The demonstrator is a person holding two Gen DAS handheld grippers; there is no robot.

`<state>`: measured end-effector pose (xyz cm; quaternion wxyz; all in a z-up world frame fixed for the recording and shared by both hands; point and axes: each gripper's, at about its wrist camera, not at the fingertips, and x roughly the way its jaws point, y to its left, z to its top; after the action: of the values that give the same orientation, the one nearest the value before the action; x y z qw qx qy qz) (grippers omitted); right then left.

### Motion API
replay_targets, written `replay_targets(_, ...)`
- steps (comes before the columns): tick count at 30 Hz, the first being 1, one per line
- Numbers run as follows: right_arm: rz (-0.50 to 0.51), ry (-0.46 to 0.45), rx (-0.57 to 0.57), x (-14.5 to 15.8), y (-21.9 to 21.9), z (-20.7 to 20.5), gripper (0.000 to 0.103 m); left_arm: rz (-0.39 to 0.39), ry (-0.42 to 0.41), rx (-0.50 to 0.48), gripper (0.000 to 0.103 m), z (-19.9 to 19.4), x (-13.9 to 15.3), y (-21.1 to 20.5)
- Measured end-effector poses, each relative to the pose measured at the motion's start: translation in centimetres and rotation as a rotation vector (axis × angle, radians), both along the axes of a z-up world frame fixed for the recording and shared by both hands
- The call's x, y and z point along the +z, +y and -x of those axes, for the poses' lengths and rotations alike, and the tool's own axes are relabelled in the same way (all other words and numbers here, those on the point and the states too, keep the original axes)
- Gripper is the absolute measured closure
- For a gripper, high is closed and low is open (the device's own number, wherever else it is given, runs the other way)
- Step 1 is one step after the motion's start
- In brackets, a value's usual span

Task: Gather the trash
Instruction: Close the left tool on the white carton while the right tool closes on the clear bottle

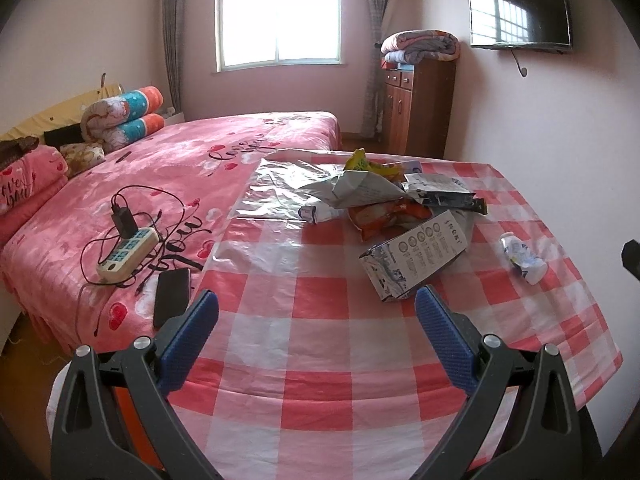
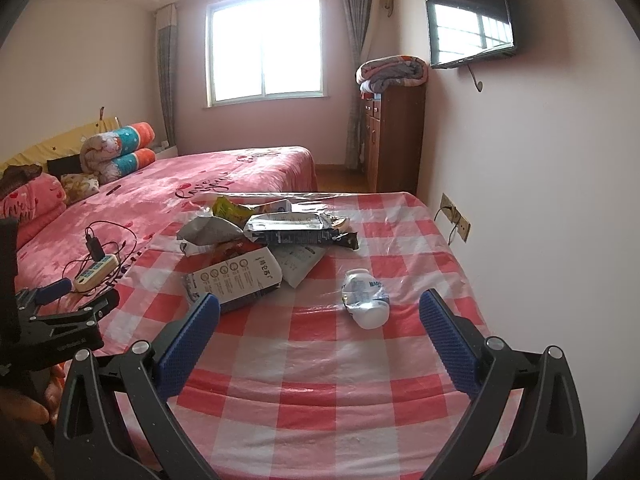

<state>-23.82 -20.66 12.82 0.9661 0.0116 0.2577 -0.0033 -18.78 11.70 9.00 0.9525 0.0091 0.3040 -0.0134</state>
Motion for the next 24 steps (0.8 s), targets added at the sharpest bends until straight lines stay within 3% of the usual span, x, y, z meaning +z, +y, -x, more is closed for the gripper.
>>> replay_targets(13, -0.077, 0.039, 0.053, -0.8, -1.8, -0.4, 0.005, -0.044, 0.033, -0.049, 0.004, -0.6, -1.5, -0.8)
replay_targets(24, -0.177, 0.124, 0.041, -3.2, -4.7, -2.9, 0.005, 0.012, 0.116, -0.287, 0.004, -2.0, -2.6, -2.8)
